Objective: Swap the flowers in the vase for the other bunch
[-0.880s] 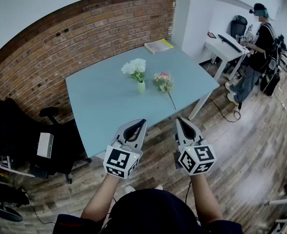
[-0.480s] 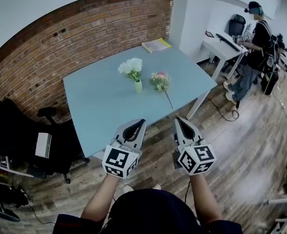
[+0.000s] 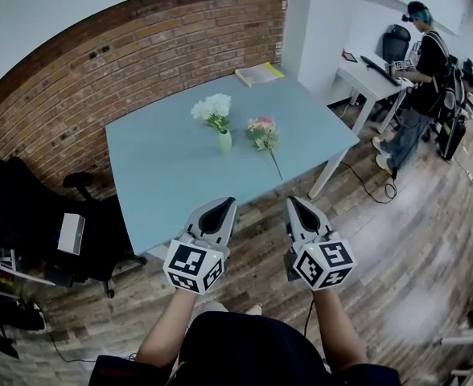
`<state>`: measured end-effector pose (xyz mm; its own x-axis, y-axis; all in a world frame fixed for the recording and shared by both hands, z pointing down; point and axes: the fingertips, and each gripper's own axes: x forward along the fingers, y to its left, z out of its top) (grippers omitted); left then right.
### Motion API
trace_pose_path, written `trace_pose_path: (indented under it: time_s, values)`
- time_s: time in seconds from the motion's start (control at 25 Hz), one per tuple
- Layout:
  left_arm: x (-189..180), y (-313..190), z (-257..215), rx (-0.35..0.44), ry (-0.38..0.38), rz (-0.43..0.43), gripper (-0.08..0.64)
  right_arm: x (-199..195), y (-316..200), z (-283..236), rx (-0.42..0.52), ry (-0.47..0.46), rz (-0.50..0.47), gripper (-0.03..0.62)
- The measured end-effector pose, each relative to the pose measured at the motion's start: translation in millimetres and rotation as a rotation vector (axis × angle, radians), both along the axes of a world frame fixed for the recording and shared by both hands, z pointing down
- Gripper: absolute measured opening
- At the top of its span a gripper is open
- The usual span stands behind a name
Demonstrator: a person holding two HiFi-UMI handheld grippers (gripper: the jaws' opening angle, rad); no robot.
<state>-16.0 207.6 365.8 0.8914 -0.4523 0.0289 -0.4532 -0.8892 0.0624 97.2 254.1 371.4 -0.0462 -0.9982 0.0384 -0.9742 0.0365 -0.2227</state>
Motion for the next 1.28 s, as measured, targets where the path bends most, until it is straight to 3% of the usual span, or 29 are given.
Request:
trace_pose_path:
  time_s: [0.2,0.4,1.28]
  values:
    - [4.9,7.0,14.1,-0.018,-0.04,-0.007,0.003,15.9,-0.5,9.8,-0.008,-0.036,-0.002,0.012]
    - [4.3,-0.2,10.6,-0.034,-0.031,-0.016,0.005,20.9,-9.2,14.8,-0.016,-0.044,-0.005,0.012]
    - [33.5,-83.7,3.9,-0.024,-0.014,-0.01,0.005,46.4,-90.5,14.6,-0.027,-0.057,-0.001,0.012]
